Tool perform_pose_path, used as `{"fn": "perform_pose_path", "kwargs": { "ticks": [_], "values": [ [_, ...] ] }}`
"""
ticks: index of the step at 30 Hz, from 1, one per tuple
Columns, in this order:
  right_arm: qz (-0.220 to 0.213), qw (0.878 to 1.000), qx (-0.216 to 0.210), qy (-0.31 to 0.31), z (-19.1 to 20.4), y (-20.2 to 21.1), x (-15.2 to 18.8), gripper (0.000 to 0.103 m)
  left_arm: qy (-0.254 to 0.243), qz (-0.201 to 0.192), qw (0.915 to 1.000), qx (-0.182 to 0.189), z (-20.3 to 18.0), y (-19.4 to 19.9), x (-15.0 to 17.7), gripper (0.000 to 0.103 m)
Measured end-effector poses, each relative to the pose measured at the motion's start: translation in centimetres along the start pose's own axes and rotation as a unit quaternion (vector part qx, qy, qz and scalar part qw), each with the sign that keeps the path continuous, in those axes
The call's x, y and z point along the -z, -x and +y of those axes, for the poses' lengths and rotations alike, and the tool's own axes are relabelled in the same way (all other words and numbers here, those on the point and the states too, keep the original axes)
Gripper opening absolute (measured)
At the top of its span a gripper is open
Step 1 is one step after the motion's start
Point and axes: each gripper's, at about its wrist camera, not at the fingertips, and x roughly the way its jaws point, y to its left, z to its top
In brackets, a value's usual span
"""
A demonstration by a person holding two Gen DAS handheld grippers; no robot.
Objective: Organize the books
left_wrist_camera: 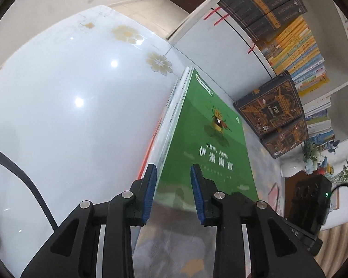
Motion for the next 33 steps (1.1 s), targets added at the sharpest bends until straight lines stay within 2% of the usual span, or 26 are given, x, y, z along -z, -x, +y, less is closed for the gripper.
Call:
{"fn": "perform_pose_path", "kwargs": {
  "ticks": [3, 7, 10, 15, 17, 20, 27, 33],
  "values": [
    [0.011, 1.000, 0.002, -0.001, -0.5, 0.6, 0.7, 0.030, -0.017, -0.006, 0.9996, -0.023, -0.8, 1.2, 1.3, 0.027],
    [0.009, 1.000, -0.004, -0.015, -2.3, 3.2, 3.3, 0.031, -0.055, -0.020, 0.9974, -0.042, -3.1, 2.2, 2.9, 0.027],
    [-0.011, 0.999, -0.012, -0.031, -4.2, 6.3, 5.6, 0.031, -0.090, -0.023, 0.9944, -0.050, -5.8, 2.5, 4.3, 0.027],
    [-0.044, 0.998, 0.006, -0.036, -5.9, 10.5, 7.8, 0.031, -0.128, -0.021, 0.9906, -0.042, -10.8, 2.4, 6.8, 0.027],
    [-0.064, 0.997, 0.038, -0.025, -6.0, 12.7, 8.3, 0.032, -0.140, -0.020, 0.9889, -0.044, -12.8, 2.2, 7.9, 0.027],
    [-0.067, 0.991, 0.116, 0.000, -6.2, 15.7, 8.4, 0.033, -0.158, -0.022, 0.9866, -0.036, -15.6, 1.8, 9.7, 0.027],
    [-0.101, 0.981, 0.166, 0.028, -7.8, 22.6, 8.7, 0.033, -0.172, -0.013, 0.9845, -0.034, -20.9, 0.3, 13.6, 0.027],
    [-0.117, 0.978, 0.168, 0.027, -10.9, 26.4, 9.3, 0.033, -0.192, 0.005, 0.9804, -0.044, -25.2, -1.7, 16.3, 0.027]
  ]
}}
